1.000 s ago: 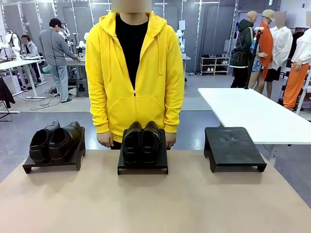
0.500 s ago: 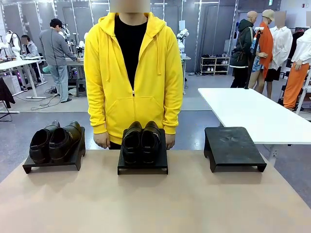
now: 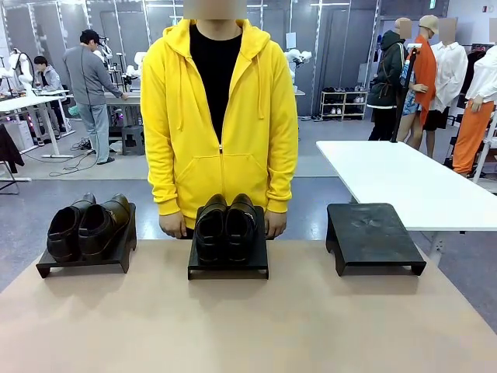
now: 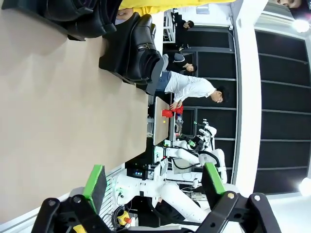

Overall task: Place the shoes on the stand as instructed by the person.
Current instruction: Pick up another pair of Shoes and place it on the Shoes Stand indicated by the person.

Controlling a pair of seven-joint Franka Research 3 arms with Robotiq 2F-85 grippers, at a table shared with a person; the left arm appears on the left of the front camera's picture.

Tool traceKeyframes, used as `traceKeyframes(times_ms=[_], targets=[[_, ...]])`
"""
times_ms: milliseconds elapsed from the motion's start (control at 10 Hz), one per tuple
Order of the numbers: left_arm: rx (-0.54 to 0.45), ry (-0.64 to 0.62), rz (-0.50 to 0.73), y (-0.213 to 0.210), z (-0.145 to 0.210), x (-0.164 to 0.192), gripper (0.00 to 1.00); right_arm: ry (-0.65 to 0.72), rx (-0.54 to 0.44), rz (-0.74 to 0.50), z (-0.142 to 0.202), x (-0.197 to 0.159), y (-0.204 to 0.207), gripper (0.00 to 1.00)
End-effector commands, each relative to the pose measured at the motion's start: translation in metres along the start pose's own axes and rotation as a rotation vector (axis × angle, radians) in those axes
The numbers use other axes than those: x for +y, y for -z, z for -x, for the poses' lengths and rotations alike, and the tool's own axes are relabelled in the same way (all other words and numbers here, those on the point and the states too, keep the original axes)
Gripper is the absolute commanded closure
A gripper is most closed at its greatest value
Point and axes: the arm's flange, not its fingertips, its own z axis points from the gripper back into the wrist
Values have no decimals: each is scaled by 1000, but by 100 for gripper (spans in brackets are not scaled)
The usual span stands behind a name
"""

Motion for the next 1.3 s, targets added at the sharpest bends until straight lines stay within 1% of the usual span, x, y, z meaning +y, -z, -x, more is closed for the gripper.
traceKeyframes(times_ms=[0, 1200], targets=[[-6, 19, 22, 2, 6, -2, 0, -13, -14, -14, 0, -1, -1, 0], [-6, 19, 22, 2, 6, -2, 0, -13, -14, -14, 0, -1, -1, 0]])
